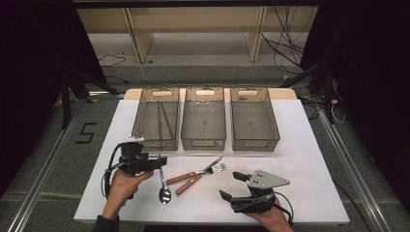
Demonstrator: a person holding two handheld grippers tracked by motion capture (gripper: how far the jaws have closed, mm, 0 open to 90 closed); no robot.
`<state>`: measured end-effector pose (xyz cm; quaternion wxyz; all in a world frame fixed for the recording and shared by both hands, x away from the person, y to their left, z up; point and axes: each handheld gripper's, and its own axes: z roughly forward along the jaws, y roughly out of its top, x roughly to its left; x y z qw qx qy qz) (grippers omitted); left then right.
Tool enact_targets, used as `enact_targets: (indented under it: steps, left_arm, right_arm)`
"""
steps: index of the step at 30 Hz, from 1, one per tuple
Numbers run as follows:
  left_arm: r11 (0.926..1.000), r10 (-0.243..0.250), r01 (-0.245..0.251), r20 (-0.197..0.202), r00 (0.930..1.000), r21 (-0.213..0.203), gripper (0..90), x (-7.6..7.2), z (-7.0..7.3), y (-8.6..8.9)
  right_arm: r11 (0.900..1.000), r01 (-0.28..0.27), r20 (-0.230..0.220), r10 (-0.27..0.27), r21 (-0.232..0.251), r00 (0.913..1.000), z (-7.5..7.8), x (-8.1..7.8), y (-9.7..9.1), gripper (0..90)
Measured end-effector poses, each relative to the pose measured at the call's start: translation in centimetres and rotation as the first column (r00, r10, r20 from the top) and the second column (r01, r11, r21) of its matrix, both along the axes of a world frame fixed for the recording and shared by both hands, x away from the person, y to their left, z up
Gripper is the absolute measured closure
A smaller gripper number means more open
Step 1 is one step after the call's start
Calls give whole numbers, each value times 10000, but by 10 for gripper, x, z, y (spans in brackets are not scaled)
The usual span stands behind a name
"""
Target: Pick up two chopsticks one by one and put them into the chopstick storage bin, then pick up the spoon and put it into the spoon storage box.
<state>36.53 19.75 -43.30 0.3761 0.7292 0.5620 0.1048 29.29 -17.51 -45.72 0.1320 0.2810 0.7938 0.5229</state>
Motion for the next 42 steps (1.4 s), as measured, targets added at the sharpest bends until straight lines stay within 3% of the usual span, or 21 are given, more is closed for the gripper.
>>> enact_targets:
  steps: [9, 16, 20, 31, 42]
  left_arm:
    - [9989, 216, -202, -327, 9992, 424, 208, -4, -12, 2]
    - [9961, 137, -87, -555, 9984, 882, 216, -5, -22, -5]
    - [9955, 154, -92, -656, 9977, 946, 225, -5, -24, -7]
    - [9922, -170, 278, -888, 9959, 1219, 299, -8, -33, -12]
    - [9861, -459, 601, -941, 9945, 1548, 443, -11, -41, -20]
  right_arm:
    - [10000, -16, -4, 16, -42, 10000, -1, 0, 1, 253]
    - [10000, 38, 31, -38, -65, 10000, 0, -1, 0, 253]
    - [10000, 43, -6, -43, -74, 10000, -1, -1, 0, 253]
    - [9999, 72, -39, -72, -90, 10000, -2, -2, 0, 254]
    - [9998, 31, 34, -30, -179, 10000, -2, -2, 2, 254]
